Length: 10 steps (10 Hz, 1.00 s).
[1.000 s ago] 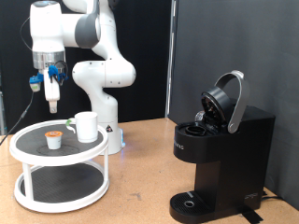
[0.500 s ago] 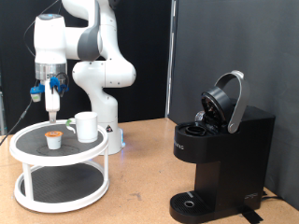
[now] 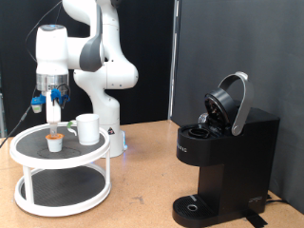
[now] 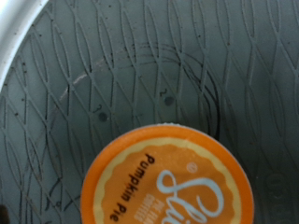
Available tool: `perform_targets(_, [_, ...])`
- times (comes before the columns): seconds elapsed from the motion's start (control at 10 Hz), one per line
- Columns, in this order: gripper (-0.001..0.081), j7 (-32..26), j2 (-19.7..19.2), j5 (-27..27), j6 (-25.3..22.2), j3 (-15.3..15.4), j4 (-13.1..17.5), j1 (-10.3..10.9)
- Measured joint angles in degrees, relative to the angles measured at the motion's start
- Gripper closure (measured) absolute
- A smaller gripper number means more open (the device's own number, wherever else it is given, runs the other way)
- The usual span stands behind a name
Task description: Make a cup of coffee with the keurig machine
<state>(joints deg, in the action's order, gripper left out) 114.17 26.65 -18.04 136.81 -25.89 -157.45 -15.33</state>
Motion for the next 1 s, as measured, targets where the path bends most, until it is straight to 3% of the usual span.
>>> perform_targets(1.0, [0.0072, 0.1, -6.2, 0.3, 6.8, 0.0, -0.3, -0.1])
